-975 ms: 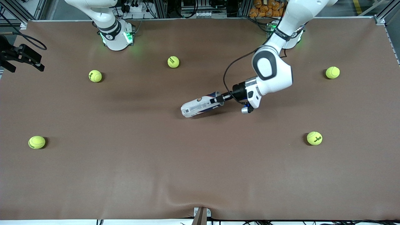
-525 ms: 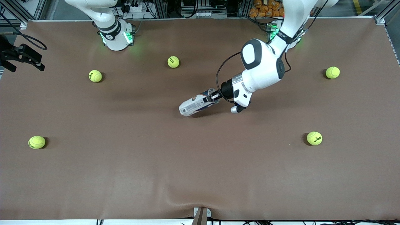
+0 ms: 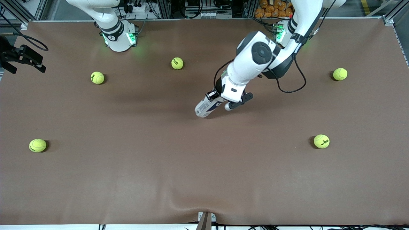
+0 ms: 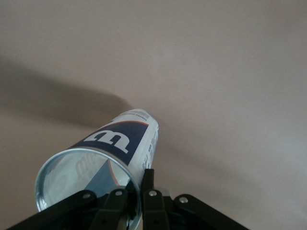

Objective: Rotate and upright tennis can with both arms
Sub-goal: 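Stand the can upright on its base with the left gripper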

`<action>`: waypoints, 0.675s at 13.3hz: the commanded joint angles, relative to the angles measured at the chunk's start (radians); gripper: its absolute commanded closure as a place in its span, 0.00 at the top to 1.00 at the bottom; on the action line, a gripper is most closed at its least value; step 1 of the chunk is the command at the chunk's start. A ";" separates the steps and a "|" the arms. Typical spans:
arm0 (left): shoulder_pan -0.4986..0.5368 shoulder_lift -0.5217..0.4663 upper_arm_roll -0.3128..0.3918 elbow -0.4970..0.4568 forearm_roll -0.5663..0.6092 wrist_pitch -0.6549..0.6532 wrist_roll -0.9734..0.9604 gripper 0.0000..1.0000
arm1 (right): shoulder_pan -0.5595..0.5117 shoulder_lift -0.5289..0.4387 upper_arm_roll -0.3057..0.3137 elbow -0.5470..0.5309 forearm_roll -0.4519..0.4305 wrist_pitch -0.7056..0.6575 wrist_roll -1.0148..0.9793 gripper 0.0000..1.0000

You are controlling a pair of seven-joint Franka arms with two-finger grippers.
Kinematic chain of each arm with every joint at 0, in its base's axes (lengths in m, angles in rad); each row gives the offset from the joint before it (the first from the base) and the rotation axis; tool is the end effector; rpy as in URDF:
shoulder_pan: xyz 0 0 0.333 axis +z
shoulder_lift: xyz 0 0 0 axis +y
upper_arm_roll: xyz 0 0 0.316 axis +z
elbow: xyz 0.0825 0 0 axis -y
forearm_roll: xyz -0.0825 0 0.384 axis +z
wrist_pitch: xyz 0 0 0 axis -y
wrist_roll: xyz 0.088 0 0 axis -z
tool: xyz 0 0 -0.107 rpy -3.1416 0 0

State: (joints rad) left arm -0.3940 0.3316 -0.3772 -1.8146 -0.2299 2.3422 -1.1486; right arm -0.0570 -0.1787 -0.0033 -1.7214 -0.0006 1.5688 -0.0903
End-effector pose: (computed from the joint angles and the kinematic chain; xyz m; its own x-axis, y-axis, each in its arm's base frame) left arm 0.4800 -0.4444 0.3920 0.8484 0.4866 -0.2083 0.5287 -0.7974 0.2909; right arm 0.4964 -0.0302 0.6472 0.9992 0.0301 0.0260 0.0300 -0.9995 0.0024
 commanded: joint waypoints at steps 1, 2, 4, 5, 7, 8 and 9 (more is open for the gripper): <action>-0.032 0.037 0.004 0.109 0.122 -0.142 -0.092 0.00 | -0.010 -0.012 0.005 -0.010 0.021 -0.001 -0.005 1.00; -0.040 0.043 0.004 0.138 0.144 -0.194 -0.098 0.00 | -0.010 -0.010 0.005 -0.012 0.022 -0.003 -0.005 1.00; -0.080 0.064 0.012 0.185 0.211 -0.294 -0.124 0.00 | -0.010 -0.010 0.005 -0.015 0.021 -0.004 -0.005 1.00; -0.100 0.084 0.014 0.225 0.275 -0.340 -0.167 0.00 | -0.010 -0.010 0.005 -0.017 0.021 -0.009 -0.005 1.00; -0.130 0.133 0.015 0.299 0.310 -0.421 -0.198 0.00 | -0.009 -0.012 0.003 -0.018 0.021 -0.012 -0.005 1.00; -0.134 0.144 0.015 0.311 0.310 -0.426 -0.204 0.00 | -0.010 -0.010 0.005 -0.018 0.021 -0.021 -0.005 1.00; -0.135 0.159 0.017 0.313 0.313 -0.425 -0.224 0.00 | -0.009 -0.010 0.005 -0.018 0.021 -0.024 -0.005 1.00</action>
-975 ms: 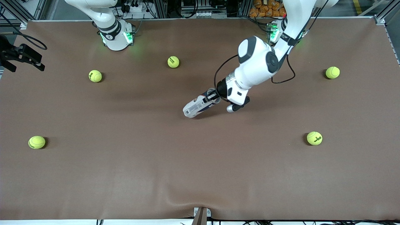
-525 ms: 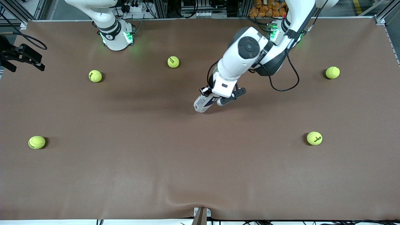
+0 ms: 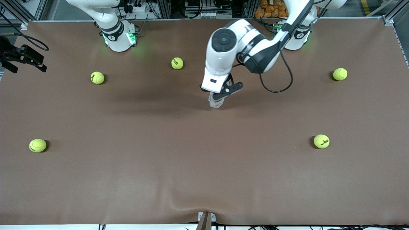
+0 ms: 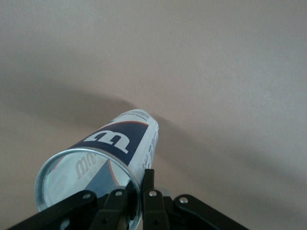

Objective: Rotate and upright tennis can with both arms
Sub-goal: 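Stand the can upright on its base with the left gripper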

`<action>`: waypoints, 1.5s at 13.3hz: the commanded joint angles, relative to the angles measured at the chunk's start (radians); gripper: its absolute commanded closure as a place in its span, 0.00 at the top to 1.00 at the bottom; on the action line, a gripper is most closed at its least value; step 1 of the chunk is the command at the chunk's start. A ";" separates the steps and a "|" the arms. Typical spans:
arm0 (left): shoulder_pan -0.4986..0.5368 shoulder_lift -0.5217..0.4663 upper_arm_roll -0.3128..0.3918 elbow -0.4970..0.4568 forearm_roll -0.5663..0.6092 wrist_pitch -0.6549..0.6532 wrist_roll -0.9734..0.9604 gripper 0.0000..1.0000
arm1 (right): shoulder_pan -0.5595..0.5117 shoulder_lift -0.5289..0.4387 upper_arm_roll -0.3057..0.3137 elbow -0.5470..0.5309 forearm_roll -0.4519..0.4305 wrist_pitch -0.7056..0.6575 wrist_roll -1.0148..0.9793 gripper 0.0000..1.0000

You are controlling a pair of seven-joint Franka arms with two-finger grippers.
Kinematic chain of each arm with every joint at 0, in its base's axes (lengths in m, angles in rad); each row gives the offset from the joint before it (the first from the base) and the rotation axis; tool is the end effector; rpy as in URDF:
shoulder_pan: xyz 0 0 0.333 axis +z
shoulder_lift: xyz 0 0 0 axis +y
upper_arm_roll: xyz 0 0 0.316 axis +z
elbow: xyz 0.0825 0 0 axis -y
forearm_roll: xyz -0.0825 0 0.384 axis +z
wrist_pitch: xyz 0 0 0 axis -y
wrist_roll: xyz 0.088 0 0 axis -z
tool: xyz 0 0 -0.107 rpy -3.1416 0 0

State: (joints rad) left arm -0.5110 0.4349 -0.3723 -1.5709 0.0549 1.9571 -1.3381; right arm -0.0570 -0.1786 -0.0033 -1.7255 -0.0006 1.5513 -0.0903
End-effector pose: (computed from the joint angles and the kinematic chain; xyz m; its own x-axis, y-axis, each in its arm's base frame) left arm 0.4538 -0.4959 0.4032 0.8895 0.4446 -0.1049 0.4476 -0.8942 0.0051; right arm 0.4945 -0.0301 0.6437 0.9995 0.0300 0.0044 0.0300 -0.9995 0.0004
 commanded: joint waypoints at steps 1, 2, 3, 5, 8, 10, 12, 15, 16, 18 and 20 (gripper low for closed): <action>-0.050 0.080 0.013 0.077 0.043 -0.035 -0.064 0.00 | -0.009 -0.010 0.003 -0.014 0.021 -0.017 -0.006 1.00; -0.087 0.117 0.025 0.109 0.093 -0.033 -0.116 0.00 | -0.010 -0.010 0.003 -0.014 0.021 -0.023 -0.006 1.00; -0.107 0.140 0.032 0.133 0.132 -0.033 -0.156 0.00 | -0.010 -0.010 0.003 -0.016 0.021 -0.034 -0.006 1.00; -0.107 0.156 0.032 0.137 0.140 -0.029 -0.164 0.00 | -0.012 -0.012 0.003 -0.026 0.021 -0.043 -0.006 1.00; -0.104 0.156 0.033 0.138 0.140 -0.026 -0.154 0.00 | -0.012 -0.013 0.003 -0.029 0.021 -0.046 -0.006 1.00; -0.101 0.156 0.032 0.146 0.137 -0.023 -0.157 0.00 | -0.012 -0.013 0.003 -0.029 0.021 -0.037 -0.006 1.00; -0.104 0.168 0.032 0.146 0.137 0.011 -0.170 0.00 | -0.010 -0.015 0.005 -0.028 0.021 -0.033 -0.006 1.00; -0.104 0.168 0.032 0.147 0.137 0.023 -0.171 0.00 | 0.012 -0.012 0.006 -0.028 0.022 -0.025 0.001 1.00; -0.106 0.171 0.033 0.146 0.137 0.025 -0.171 0.00 | 0.032 -0.009 0.006 -0.028 0.022 -0.016 0.007 1.00; -0.106 0.177 0.033 0.146 0.138 0.034 -0.171 0.12 | 0.042 -0.005 0.006 -0.029 0.022 0.001 0.007 1.00; -0.106 0.177 0.033 0.146 0.138 0.034 -0.173 0.41 | 0.045 -0.001 0.006 -0.029 0.022 0.007 0.007 1.00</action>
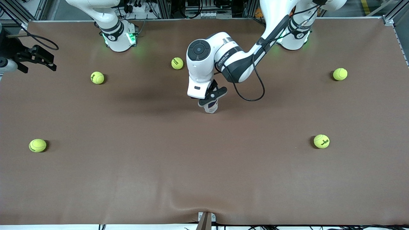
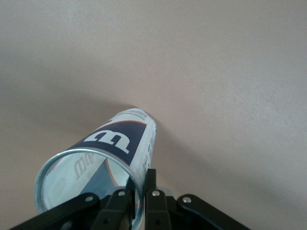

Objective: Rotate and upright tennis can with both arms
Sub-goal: 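Stand the can upright on its base with the left gripper, then open the left gripper and lift it away from the upright can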

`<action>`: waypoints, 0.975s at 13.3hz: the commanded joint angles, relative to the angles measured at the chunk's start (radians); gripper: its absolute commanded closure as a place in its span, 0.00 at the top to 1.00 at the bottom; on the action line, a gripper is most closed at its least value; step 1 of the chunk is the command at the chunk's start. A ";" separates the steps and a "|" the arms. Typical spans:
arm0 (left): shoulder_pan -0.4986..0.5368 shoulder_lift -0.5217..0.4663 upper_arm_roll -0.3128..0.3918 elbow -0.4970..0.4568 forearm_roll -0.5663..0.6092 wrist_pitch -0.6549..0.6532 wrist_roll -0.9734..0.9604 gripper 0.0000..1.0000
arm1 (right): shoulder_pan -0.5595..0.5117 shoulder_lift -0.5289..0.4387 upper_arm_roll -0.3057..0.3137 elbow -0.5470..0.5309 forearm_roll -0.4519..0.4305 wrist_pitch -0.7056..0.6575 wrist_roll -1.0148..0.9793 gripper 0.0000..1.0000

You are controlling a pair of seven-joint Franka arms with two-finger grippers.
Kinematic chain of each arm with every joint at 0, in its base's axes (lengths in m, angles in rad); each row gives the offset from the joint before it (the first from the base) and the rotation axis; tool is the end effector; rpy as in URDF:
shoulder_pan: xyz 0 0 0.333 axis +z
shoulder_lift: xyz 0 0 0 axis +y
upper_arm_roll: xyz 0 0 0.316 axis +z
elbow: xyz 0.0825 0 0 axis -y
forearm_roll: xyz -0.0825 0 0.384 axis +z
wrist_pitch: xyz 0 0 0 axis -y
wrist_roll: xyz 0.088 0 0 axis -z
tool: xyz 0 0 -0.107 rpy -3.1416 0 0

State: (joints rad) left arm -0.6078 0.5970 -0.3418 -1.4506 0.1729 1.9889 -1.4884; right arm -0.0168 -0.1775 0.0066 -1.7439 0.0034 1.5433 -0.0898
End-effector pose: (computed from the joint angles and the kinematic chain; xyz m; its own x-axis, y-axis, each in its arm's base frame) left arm 0.4537 -0.5419 0.3509 0.8675 0.4962 -0.0352 0.4958 -0.8682 -0.0201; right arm 0.4945 -0.0044 0.6338 0.9966 0.0795 -0.0228 0.0794 -0.9968 -0.0043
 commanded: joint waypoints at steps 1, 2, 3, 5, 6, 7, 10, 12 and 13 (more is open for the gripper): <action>-0.009 0.015 0.003 0.026 0.020 0.002 -0.023 0.52 | 0.009 -0.002 -0.004 -0.011 0.018 0.021 0.007 1.00; -0.009 0.015 0.003 0.026 0.020 0.004 -0.023 0.53 | 0.018 0.000 -0.004 -0.011 0.018 0.023 0.007 1.00; -0.009 0.014 0.003 0.026 0.020 0.004 -0.023 0.55 | 0.020 0.003 -0.004 -0.011 0.018 0.031 0.007 1.00; -0.009 0.009 0.003 0.026 0.019 0.004 -0.024 0.70 | 0.020 0.007 -0.004 -0.011 0.018 0.034 0.007 1.00; -0.009 0.003 0.001 0.026 0.017 0.004 -0.024 0.71 | 0.020 0.010 -0.004 -0.009 0.018 0.035 0.007 1.00; -0.007 -0.003 0.001 0.027 0.014 0.002 -0.026 0.71 | 0.021 0.012 -0.004 -0.009 0.018 0.040 0.007 1.00; 0.003 -0.045 -0.005 0.027 -0.007 -0.012 -0.023 0.75 | 0.040 0.010 -0.004 -0.009 0.018 0.043 0.007 1.00; 0.008 -0.075 0.000 0.026 -0.029 -0.027 -0.009 1.00 | 0.037 0.007 -0.005 -0.003 0.018 0.043 0.007 1.00; 0.017 -0.083 0.001 0.027 -0.027 -0.038 -0.007 1.00 | 0.037 0.004 -0.005 -0.003 0.018 0.043 0.007 1.00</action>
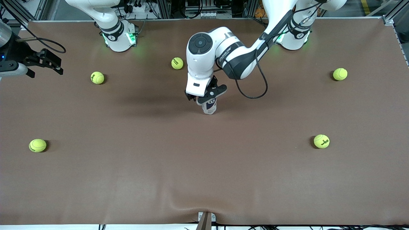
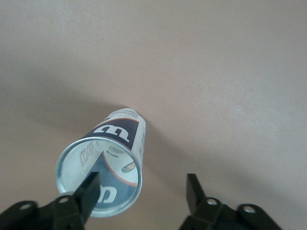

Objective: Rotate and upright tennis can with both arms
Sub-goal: 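Open the left gripper and lift it away from the upright can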

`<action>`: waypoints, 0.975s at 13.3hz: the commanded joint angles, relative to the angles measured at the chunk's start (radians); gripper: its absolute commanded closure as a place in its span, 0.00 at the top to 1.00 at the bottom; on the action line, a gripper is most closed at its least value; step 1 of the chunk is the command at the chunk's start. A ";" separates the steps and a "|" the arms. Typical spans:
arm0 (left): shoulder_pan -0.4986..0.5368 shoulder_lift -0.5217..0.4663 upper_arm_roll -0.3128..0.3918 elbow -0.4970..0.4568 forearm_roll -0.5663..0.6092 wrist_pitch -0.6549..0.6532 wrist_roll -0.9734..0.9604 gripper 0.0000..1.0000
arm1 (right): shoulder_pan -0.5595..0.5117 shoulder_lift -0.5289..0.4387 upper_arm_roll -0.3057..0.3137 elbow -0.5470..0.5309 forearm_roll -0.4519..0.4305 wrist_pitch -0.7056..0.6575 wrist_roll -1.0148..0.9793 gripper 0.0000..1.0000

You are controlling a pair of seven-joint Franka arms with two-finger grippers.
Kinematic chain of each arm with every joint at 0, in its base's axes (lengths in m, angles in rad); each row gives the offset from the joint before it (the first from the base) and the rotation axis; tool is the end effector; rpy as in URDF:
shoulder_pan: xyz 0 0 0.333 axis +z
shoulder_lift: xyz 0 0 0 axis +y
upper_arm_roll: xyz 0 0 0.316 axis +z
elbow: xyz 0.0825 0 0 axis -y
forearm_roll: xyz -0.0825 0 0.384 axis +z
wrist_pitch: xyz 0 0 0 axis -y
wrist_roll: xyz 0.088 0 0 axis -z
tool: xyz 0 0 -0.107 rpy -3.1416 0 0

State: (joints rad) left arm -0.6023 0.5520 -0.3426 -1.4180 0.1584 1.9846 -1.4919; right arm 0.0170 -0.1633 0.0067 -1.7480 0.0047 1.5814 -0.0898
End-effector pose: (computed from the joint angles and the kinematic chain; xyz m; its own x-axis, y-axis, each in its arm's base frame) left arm 0.4598 -0.5417 0.3965 0.8588 0.5117 -0.0256 0.5123 -0.8574 0.0490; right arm 0.5026 0.0127 0.6281 0.9936 0.1131 -0.0030 0.1131 -0.9936 -0.0039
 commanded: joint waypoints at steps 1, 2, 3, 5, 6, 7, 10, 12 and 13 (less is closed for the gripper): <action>0.036 -0.046 -0.001 -0.006 -0.013 -0.053 -0.002 1.00 | 0.003 -0.010 -0.005 0.001 0.017 0.005 0.007 1.00; 0.056 -0.053 -0.004 -0.004 -0.013 -0.062 0.011 1.00 | 0.003 -0.010 -0.005 0.001 0.017 0.005 0.007 1.00; 0.071 -0.073 -0.001 0.001 -0.014 -0.073 0.040 1.00 | 0.001 -0.013 -0.007 0.001 0.015 0.003 0.007 1.00; 0.123 -0.102 -0.001 0.001 -0.016 -0.110 0.132 1.00 | -0.005 -0.018 -0.010 0.002 0.015 -0.004 0.007 1.00; 0.156 -0.122 -0.001 0.001 -0.017 -0.119 0.181 1.00 | -0.012 -0.022 -0.011 0.004 0.015 -0.008 0.005 1.00; 0.185 -0.141 -0.001 0.001 -0.016 -0.125 0.223 1.00 | -0.020 -0.024 -0.011 0.004 0.015 -0.012 0.007 1.00; 0.287 -0.193 -0.001 0.001 -0.019 -0.176 0.385 1.00 | -0.037 -0.035 -0.011 0.004 0.017 -0.015 0.005 1.00; 0.361 -0.211 -0.001 0.001 -0.017 -0.213 0.535 1.00 | -0.043 -0.027 -0.011 0.004 0.017 -0.011 0.004 1.00; 0.399 -0.230 0.002 -0.001 -0.011 -0.231 0.620 1.00 | -0.049 -0.024 -0.013 0.004 0.017 -0.001 0.001 1.00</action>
State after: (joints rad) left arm -0.2578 0.3566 -0.3374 -1.4106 0.1561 1.7916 -0.9913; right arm -0.0112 -0.1823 -0.0117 -1.7446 0.0047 1.5781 -0.0897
